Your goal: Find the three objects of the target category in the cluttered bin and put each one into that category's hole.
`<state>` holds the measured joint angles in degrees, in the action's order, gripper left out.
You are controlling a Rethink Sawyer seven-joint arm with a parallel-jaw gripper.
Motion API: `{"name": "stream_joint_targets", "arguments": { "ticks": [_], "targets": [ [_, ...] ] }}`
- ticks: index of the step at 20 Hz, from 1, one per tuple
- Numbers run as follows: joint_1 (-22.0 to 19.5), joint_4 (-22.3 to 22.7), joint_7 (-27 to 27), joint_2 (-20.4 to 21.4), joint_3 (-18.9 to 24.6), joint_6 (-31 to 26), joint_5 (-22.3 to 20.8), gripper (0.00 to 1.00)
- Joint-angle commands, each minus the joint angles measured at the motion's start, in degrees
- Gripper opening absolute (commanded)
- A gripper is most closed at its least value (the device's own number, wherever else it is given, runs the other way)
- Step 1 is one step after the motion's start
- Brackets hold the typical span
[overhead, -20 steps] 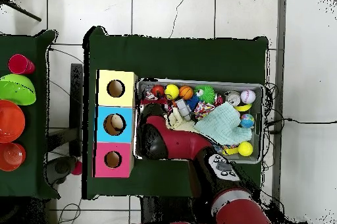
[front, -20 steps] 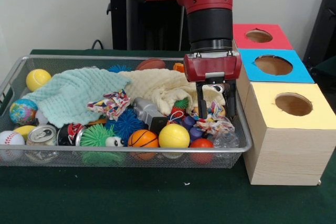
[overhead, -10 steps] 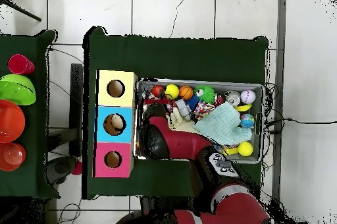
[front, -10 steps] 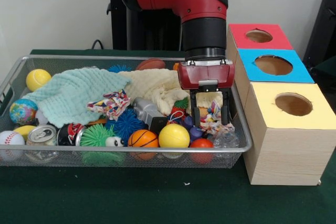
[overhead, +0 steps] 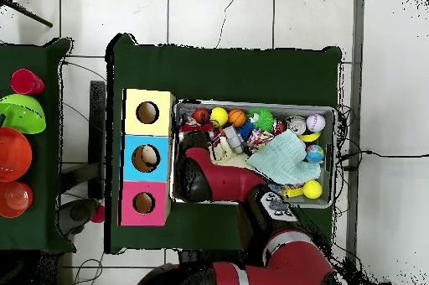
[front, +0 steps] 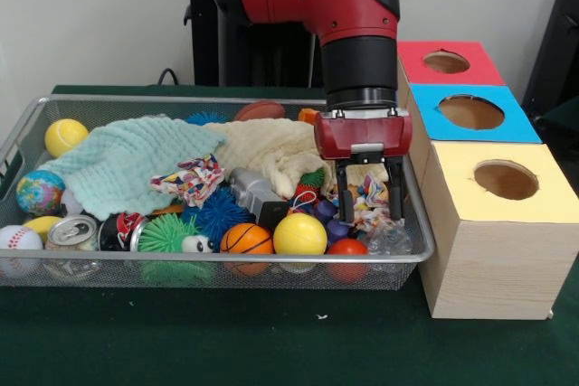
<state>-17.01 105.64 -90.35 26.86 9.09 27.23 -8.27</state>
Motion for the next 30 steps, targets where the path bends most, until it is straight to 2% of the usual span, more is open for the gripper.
{"name": "stream_joint_targets", "arguments": {
  "ticks": [1, 7, 18, 30],
  "targets": [
    [0.2, -4.65, -10.19, -1.43, 0.8, 2.58, -0.5, 1.0],
    [-0.83, -4.4, -11.46, -1.73, 2.31, 2.18, -0.94, 1.0],
    [-0.52, -5.19, -11.14, -2.56, 1.9, 3.73, -1.56, 1.0],
    [-0.99, -5.04, -11.77, -2.29, 3.78, 2.17, -1.96, 1.0]
  ]
}}
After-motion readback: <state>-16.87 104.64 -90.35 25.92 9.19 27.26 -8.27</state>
